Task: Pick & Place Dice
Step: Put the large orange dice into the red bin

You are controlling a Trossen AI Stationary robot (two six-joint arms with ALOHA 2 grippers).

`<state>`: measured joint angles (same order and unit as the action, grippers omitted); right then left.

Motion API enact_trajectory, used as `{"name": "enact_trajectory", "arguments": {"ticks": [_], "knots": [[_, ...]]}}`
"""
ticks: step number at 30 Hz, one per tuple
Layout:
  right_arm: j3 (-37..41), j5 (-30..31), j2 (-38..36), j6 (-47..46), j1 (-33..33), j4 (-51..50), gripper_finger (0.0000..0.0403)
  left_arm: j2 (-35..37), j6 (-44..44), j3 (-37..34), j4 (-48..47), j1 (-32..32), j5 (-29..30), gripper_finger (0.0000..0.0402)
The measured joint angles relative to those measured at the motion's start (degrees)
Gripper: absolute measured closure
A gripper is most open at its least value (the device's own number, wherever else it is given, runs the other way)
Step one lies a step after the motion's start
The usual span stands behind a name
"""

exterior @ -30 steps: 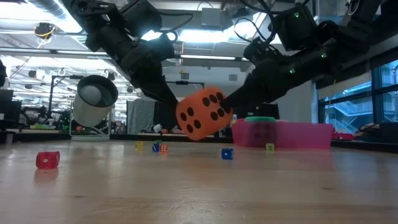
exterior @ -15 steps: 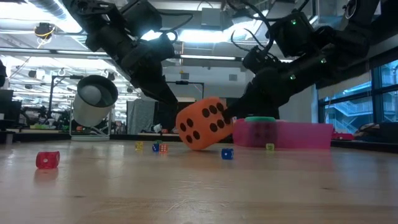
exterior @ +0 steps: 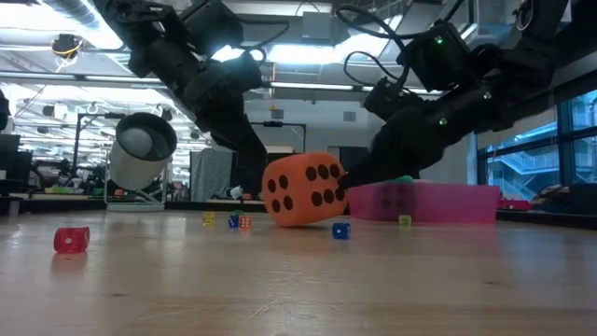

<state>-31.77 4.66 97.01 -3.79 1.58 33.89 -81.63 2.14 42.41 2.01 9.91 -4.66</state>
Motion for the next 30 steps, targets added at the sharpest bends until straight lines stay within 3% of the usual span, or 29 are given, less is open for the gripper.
{"name": "enact_trajectory", "arguments": {"ticks": [12, 18, 24, 30], "knots": [[0.02, -1.7, 0.02, -0.24, 0.0, -0.48, 0.0302, -0.87, 0.28, -0.09, 0.37, -0.04, -0.72, 0.0258], [0.04, -1.92, 0.04, -1.27, 0.0, -1.07, 0.0253, -2.65, 1.79, -0.09, 0.71, -0.08, -4.34, 0.0258], [0.04, -5.6, 0.04, -1.35, -0.04, -1.42, 0.0215, -4.74, 1.74, -0.08, 1.63, -0.5, -4.43, 0.0258], [0.04, -4.44, 0.04, -1.6, -0.8, -1.4, 0.0175, -4.76, 1.78, -0.07, 2.91, -0.55, -4.58, 0.0258]]}}
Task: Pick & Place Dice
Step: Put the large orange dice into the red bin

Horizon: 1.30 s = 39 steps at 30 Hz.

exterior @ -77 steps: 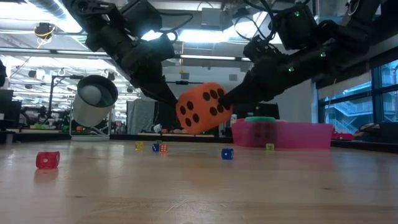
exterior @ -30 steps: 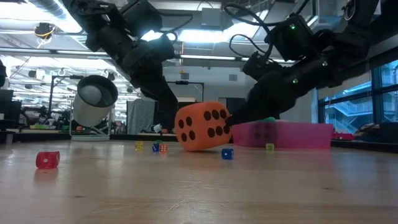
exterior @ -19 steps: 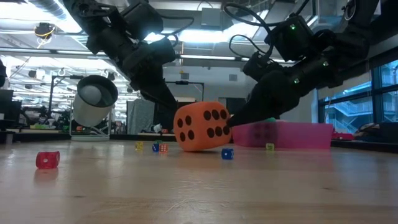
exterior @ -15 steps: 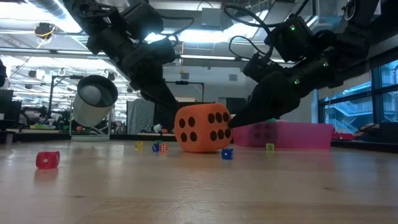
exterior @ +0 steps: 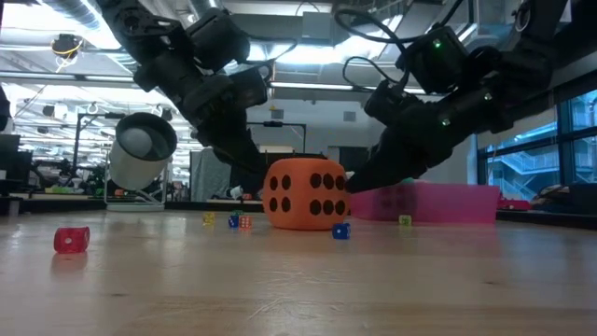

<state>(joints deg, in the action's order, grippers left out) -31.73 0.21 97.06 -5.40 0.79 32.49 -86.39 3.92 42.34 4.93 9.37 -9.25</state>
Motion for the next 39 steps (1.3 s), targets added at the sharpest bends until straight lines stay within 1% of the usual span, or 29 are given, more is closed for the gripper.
{"name": "enact_trajectory", "arguments": {"ticks": [4, 8, 14, 19, 24, 27, 34, 39], "knots": [[0.0, 0.63, 0.0, 0.01, -0.37, 0.2, 0.0153, -0.1, -0.04, 0.01, 0.89, 0.0, -1.97, 0.0258], [0.0, 0.41, 0.0, 0.08, -0.36, 0.7, 0.0143, -1.05, -0.06, 0.01, 1.12, 0.0, -2.5, 0.0258], [-0.02, 0.4, 0.57, 0.5, -0.39, 1.4, 0.0144, -4.05, -0.59, 0.02, 4.78, 0.0, -2.45, 0.0258], [-1.27, 0.19, 3.68, 0.51, -0.36, 1.38, 0.0147, -5.91, -0.85, 0.05, 7.33, 0.0, -2.34, 0.0258], [-4.04, 0.02, 6.66, 0.9, -0.36, 1.29, 0.0147, -6.29, -0.76, -0.02, 7.02, 0.0, -3.13, 0.0258], [-4.5, -2.04, 6.87, 2.3, -0.47, 1.91, 0.0147, -6.34, -0.71, -0.08, 6.73, -0.02, -3.38, 0.0258], [-4.5, -1.83, 7.1, 2.87, -0.41, 3.89, 0.0147, -6.4, -0.88, -0.08, 6.45, -0.35, -2.96, 0.0258], [-4.54, -4.49, 7.1, 2.89, -0.47, 3.96, 0.0147, -6.43, -0.72, -0.08, 6.58, -0.33, -2.9, 0.0258]]}}
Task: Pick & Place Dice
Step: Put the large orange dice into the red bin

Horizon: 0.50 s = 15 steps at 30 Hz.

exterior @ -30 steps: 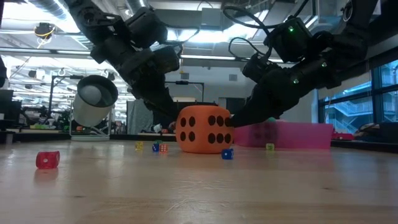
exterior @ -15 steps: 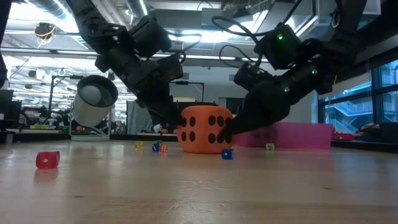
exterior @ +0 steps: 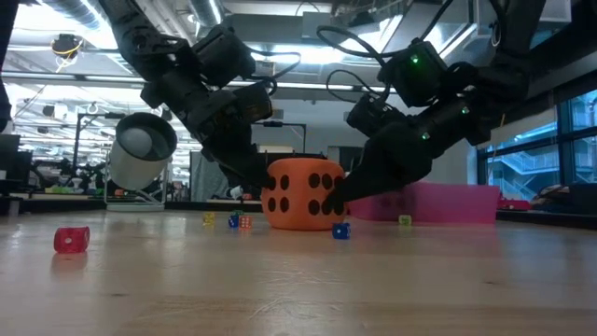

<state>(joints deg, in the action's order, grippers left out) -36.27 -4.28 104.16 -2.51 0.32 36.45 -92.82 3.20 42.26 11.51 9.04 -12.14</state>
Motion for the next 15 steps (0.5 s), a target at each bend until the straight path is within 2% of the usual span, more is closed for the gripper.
{"name": "enact_trajectory", "arguments": {"ticks": [15], "knots": [[-0.07, -3.87, -0.01, 0.99, -0.15, 0.0, 0.0147, -0.09, -1.24, 0.0, 0.2, -0.02, 0.52, 0.0258]]}}
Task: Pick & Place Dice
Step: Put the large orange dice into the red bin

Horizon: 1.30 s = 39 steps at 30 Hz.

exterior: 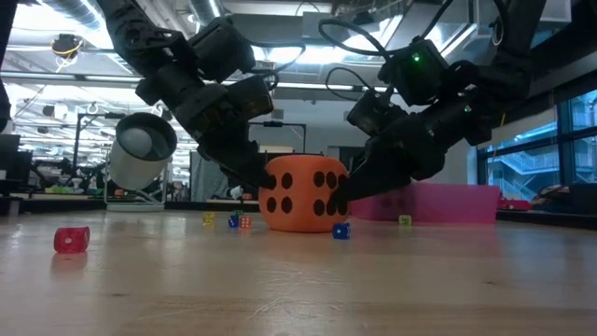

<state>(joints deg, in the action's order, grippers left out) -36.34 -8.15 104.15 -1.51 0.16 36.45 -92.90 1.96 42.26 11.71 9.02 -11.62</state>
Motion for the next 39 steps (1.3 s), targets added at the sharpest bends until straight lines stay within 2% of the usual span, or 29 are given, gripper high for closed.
{"name": "enact_trajectory", "arguments": {"ticks": [17, 21, 24, 30, 39], "knots": [[-0.15, -1.59, -0.08, 0.45, -0.57, -0.16, 0.0147, 0.0, -0.91, 0.0, 0.69, -0.13, -0.23, 0.0258], [-2.19, -2.14, -0.26, 1.93, -0.62, -4.65, 0.015, 0.0, -1.12, 0.0, 0.85, -0.13, -0.29, 0.0258], [-4.28, -2.28, -0.42, 2.95, -0.65, -9.08, 0.017, 0.0, -1.14, 0.0, 0.82, -0.11, -0.36, 0.0258], [-6.19, -2.44, -0.47, 5.0, -0.98, -12.55, 0.0257, 0.0, -1.14, 0.0, 0.33, -0.39, -0.3, 0.0258], [-6.19, -2.99, -0.36, 5.21, -2.12, -12.55, 0.0257, 0.0, -1.18, 0.0, 0.06, -0.42, -0.28, 0.0258]]}}
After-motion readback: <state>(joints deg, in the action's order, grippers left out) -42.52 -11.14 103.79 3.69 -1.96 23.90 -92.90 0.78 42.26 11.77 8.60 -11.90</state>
